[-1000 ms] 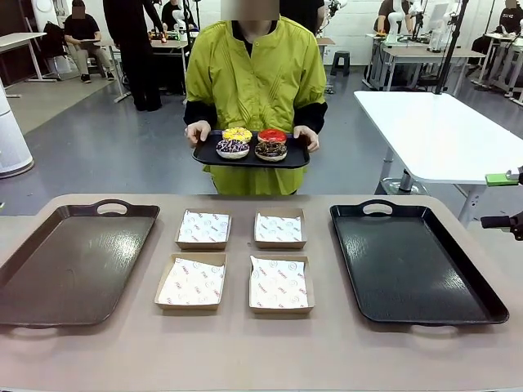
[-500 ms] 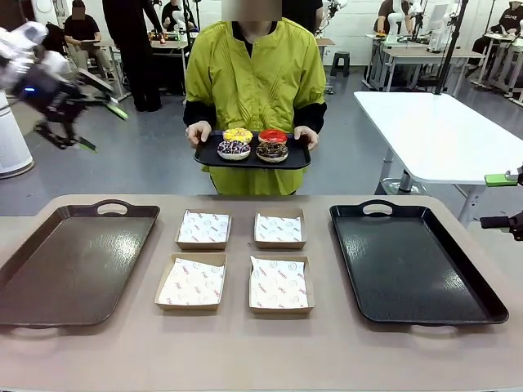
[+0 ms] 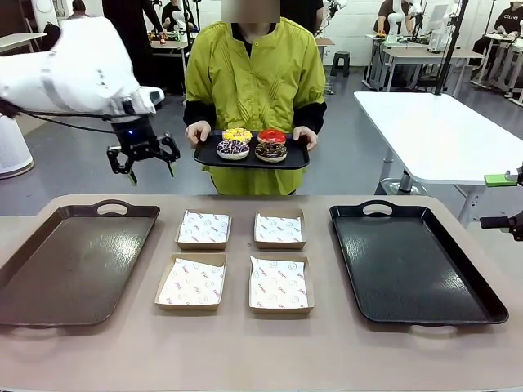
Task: Individually package the donuts and arrange them on the tray.
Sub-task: Pick up one Paper togo box.
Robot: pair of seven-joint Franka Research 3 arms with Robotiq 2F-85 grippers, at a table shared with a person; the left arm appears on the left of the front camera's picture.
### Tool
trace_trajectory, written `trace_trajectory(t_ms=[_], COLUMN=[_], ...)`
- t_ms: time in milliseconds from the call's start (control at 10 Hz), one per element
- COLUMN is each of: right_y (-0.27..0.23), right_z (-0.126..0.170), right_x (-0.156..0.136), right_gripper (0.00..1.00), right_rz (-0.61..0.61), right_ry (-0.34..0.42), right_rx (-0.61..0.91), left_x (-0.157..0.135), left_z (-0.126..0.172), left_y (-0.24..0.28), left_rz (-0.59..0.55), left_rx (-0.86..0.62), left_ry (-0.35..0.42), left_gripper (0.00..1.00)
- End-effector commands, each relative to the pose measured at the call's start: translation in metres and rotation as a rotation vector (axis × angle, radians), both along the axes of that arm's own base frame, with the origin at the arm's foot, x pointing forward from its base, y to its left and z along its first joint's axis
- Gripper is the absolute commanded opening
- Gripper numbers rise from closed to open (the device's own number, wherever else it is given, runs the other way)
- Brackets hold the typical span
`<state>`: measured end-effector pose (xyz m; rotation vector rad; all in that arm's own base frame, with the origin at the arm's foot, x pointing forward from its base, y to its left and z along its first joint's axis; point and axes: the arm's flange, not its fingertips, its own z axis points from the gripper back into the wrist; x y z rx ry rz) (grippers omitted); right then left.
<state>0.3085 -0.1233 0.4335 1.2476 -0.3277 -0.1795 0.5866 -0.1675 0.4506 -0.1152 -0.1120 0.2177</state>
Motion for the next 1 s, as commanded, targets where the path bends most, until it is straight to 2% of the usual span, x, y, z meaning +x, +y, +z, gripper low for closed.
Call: trace_trajectory(t_ms=[0,400,500,600,900], right_y=[0.0,0.0,0.0,0.0,0.0], right_z=[0.0,0.0,0.0,0.0,0.0], right_x=[0.001,0.001,0.001,0.001,0.001], right_gripper=[1.0,1.0,1.0,1.0,1.0], right_rz=[-0.001,-0.001,-0.001,-0.001,-0.001], right_ry=[-0.007,-0.007,-0.007,-0.007,-0.007], right_rx=[0.02,0.02,0.02,0.02,0.02], left_x=[0.035,0.031,0.02,0.023,0.023], left_z=[-0.012,-0.052,-0.049,-0.055,-0.055], left_y=[-0.023,-0.058,-0.054,-0.059,-0.059], left_rz=[-0.008,-0.118,-0.131,-0.095,-0.095], left_rx=[0.09,0.09,0.073,0.076,0.076], left_ry=[0.022,0.051,0.057,0.045,0.045], left_gripper=[1.0,1.0,1.0,1.0,1.0])
